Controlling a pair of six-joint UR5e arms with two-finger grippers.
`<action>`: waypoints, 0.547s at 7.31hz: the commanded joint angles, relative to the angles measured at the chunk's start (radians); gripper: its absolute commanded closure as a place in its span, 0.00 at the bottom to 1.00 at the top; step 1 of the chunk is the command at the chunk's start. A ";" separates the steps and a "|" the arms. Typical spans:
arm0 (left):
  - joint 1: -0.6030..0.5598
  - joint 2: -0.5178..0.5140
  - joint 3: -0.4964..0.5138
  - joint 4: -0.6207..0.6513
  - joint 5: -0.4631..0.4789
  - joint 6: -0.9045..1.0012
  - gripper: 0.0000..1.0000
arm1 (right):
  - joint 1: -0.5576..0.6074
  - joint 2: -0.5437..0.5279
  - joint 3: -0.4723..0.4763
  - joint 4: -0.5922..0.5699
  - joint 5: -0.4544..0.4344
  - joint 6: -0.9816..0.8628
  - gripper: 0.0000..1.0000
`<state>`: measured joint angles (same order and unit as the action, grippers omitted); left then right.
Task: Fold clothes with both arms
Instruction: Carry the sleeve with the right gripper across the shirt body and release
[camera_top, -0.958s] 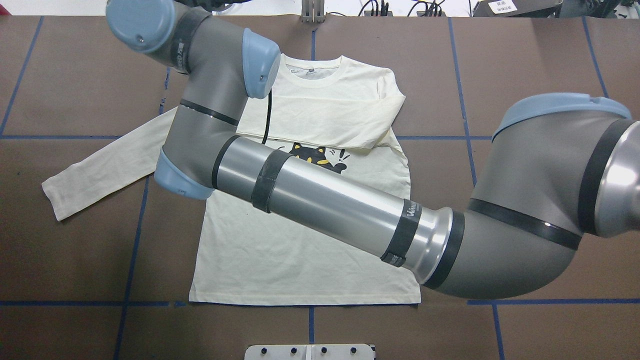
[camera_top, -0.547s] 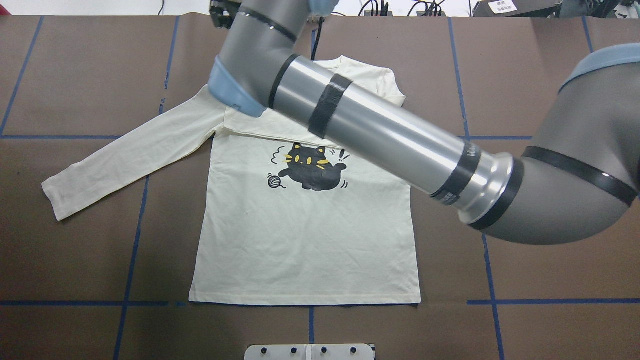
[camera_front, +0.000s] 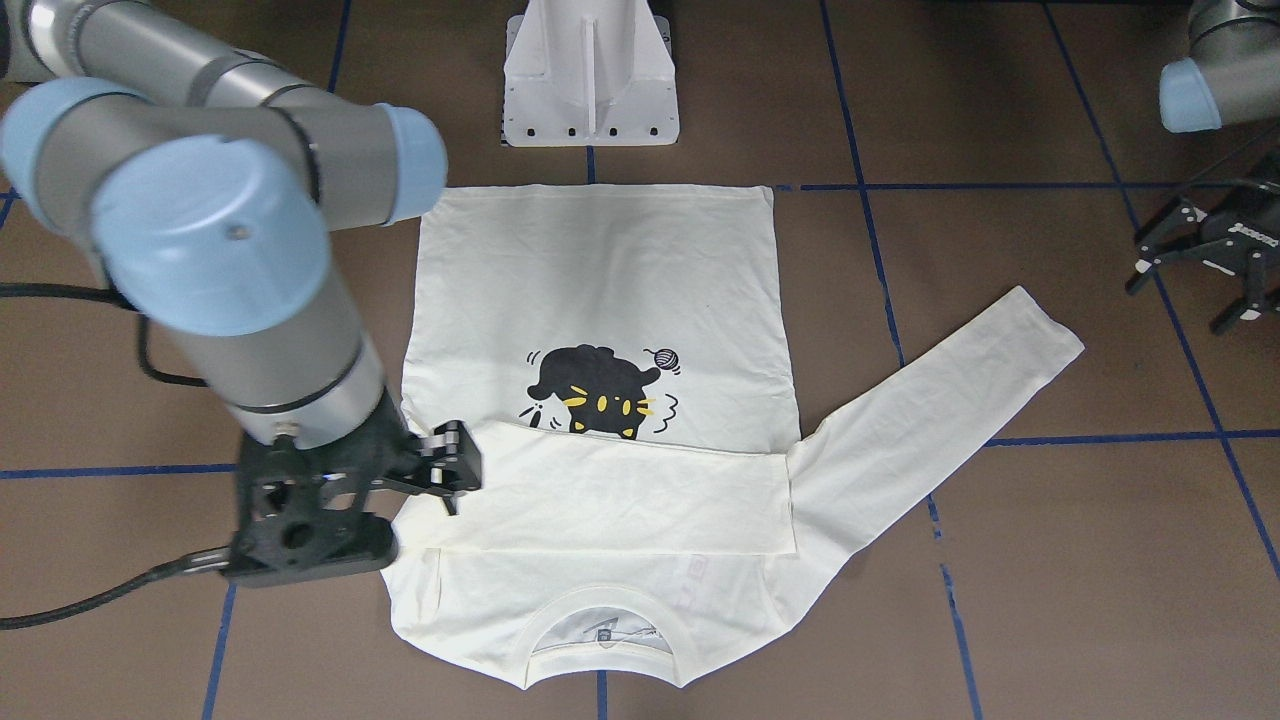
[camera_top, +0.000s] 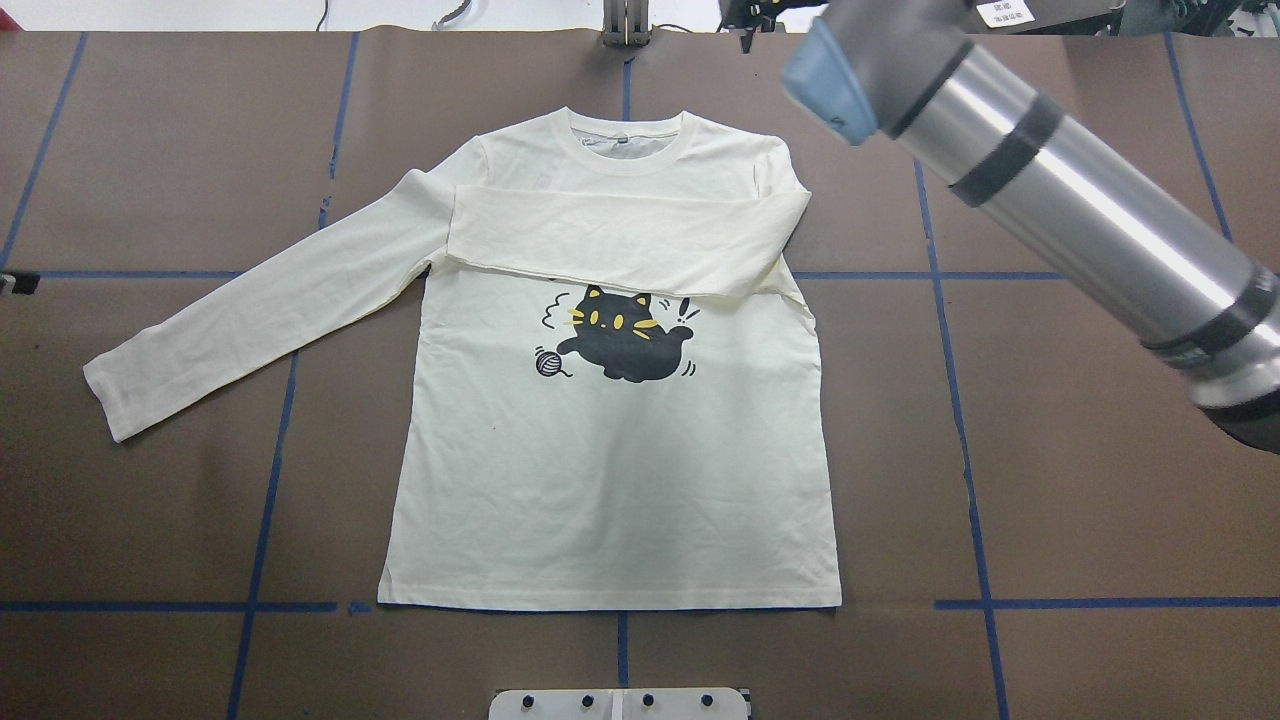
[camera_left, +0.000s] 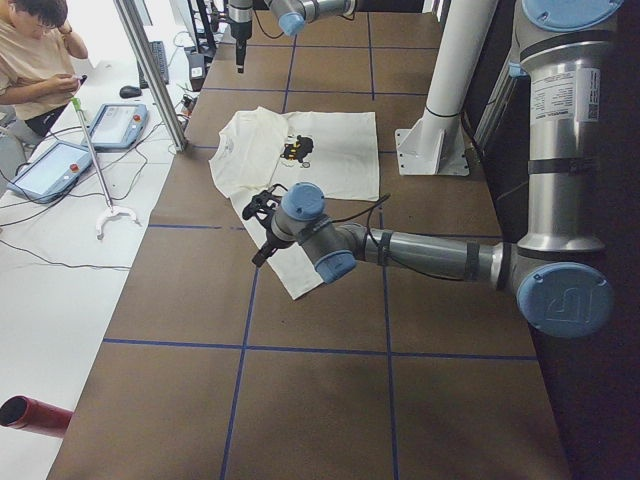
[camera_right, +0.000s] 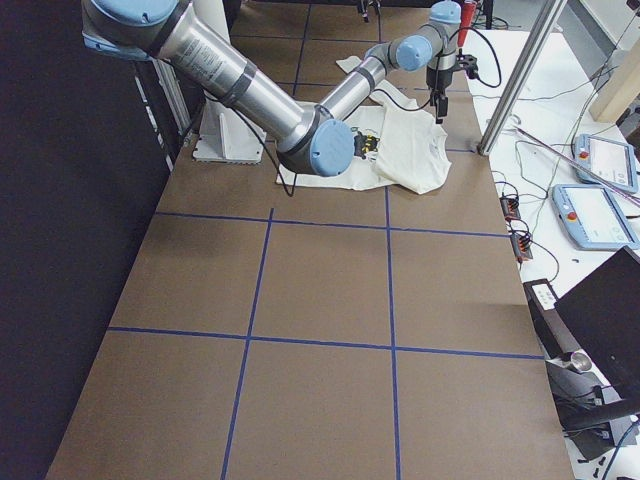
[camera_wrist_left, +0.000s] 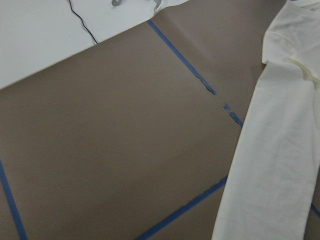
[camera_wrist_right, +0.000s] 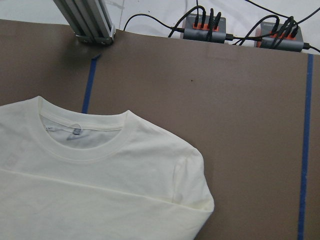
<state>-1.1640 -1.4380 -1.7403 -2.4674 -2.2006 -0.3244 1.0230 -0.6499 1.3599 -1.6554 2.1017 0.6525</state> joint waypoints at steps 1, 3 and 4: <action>0.198 0.064 -0.009 -0.056 0.174 -0.053 0.00 | 0.095 -0.219 0.195 0.000 0.079 -0.149 0.00; 0.323 0.090 0.005 -0.056 0.258 -0.053 0.00 | 0.100 -0.275 0.264 0.002 0.078 -0.148 0.00; 0.358 0.090 0.024 -0.056 0.298 -0.053 0.01 | 0.101 -0.280 0.269 0.002 0.078 -0.146 0.00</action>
<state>-0.8636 -1.3553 -1.7338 -2.5226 -1.9535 -0.3769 1.1202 -0.9105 1.6072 -1.6542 2.1781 0.5077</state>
